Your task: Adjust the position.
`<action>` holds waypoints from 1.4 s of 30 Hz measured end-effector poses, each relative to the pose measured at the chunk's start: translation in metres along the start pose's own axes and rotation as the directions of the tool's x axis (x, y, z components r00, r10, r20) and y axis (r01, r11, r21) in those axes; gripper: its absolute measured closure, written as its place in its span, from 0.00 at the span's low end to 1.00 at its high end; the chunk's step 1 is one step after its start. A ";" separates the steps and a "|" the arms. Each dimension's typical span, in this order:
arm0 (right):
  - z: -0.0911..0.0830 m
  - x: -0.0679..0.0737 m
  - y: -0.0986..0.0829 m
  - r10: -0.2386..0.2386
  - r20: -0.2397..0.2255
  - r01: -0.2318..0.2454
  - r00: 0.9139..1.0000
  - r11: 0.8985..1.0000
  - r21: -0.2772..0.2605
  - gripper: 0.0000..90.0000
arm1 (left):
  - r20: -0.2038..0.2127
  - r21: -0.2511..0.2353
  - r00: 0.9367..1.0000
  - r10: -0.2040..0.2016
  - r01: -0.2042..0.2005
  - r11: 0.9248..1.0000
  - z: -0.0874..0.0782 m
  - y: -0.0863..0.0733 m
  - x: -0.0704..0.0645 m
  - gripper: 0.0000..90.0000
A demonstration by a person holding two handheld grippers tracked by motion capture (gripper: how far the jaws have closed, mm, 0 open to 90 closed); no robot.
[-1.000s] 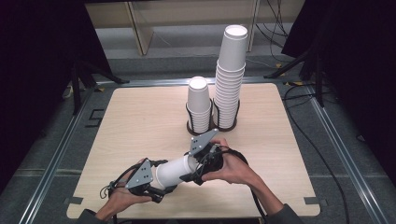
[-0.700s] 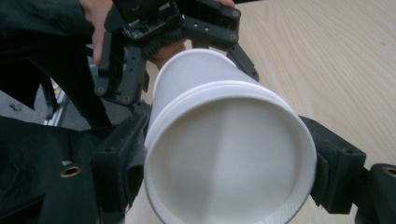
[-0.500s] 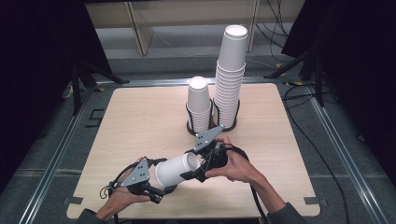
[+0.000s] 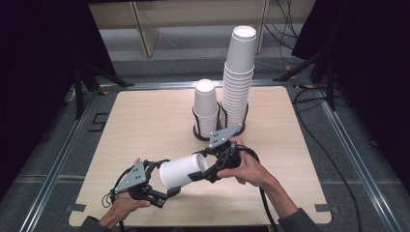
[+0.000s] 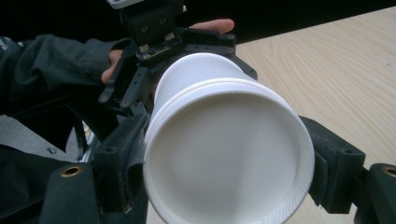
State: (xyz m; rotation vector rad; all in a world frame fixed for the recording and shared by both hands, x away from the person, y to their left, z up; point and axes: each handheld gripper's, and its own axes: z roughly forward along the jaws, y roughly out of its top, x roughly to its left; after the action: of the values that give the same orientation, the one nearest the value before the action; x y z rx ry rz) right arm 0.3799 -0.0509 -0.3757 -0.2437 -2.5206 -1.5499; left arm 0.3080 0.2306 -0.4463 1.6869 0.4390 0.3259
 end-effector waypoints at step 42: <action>-0.001 -0.004 -0.003 0.013 -0.031 -0.015 0.999 0.997 -0.072 0.29 | 0.020 0.048 0.999 0.039 -0.040 0.998 0.006 -0.001 -0.002 0.14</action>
State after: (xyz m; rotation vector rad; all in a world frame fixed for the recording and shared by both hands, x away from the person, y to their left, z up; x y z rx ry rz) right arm 0.3836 -0.0534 -0.3792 -0.2453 -2.4377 -1.6288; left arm 0.3093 0.2245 -0.4482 1.7464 0.4031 0.3300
